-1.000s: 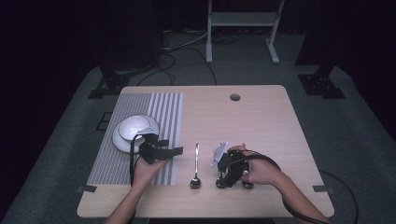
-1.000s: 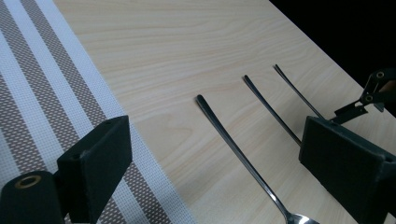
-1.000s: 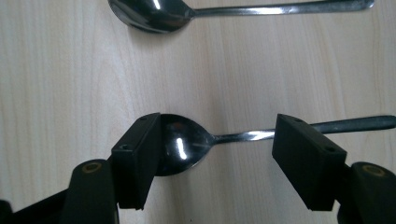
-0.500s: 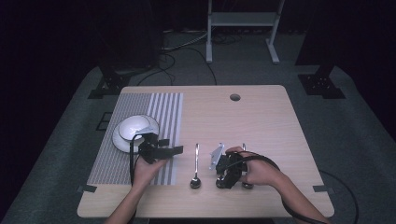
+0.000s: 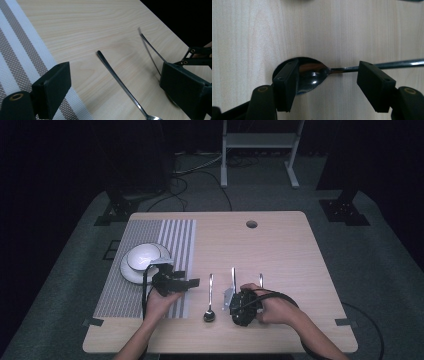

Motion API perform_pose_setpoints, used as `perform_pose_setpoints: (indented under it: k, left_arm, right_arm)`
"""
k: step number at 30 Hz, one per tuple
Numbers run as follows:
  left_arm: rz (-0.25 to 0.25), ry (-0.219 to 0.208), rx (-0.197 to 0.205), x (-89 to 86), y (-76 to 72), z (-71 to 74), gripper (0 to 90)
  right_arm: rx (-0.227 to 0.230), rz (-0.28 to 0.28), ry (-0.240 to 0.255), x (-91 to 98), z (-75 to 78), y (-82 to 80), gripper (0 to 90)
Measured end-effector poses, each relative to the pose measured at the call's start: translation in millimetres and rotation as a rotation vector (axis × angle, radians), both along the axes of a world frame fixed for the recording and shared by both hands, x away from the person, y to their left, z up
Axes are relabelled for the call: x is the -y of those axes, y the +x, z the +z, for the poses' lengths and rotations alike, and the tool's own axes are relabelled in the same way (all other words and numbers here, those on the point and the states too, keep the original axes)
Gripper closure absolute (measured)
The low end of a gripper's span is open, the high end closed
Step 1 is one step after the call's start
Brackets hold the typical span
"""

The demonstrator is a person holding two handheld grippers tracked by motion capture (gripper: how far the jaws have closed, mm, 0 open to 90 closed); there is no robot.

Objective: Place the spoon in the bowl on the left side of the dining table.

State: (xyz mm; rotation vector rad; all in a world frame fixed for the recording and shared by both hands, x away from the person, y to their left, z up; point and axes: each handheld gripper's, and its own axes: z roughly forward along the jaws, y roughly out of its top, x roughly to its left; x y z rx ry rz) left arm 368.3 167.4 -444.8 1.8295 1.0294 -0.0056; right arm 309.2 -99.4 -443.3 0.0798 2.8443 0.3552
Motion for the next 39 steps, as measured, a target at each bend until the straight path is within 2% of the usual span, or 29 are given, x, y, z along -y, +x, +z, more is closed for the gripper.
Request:
perform_pose_setpoints:
  k: [5,6,14,24,29,39]
  left_arm:
    - [-0.037,0.007,0.010,7.0,-3.6,0.2,11.8]
    - [-0.060,0.012,0.007,10.8,-5.4,0.2,12.2]
    - [-0.114,0.025,-0.003,25.5,-8.7,-1.2,12.9]
    - [-0.137,0.025,-0.007,32.9,-9.5,-0.6,12.9]
    - [-0.141,0.029,-0.006,37.6,-8.6,0.5,12.9]
    - [-0.146,0.025,-0.039,41.7,-4.6,-2.2,12.8]
  right_arm:
    - [0.017,-0.002,-0.012,-0.1,0.1,-1.9,35.0]
    - [0.017,-0.006,-0.009,0.1,0.0,-2.1,35.0]
    - [0.012,-0.022,0.023,4.2,-1.1,-2.7,36.1]
    - [0.006,-0.032,0.042,6.5,-1.6,-1.9,36.0]
    - [-0.001,-0.046,0.067,9.7,-2.5,-1.6,36.0]
    - [-0.008,-0.044,0.068,9.1,-2.3,-0.8,36.0]
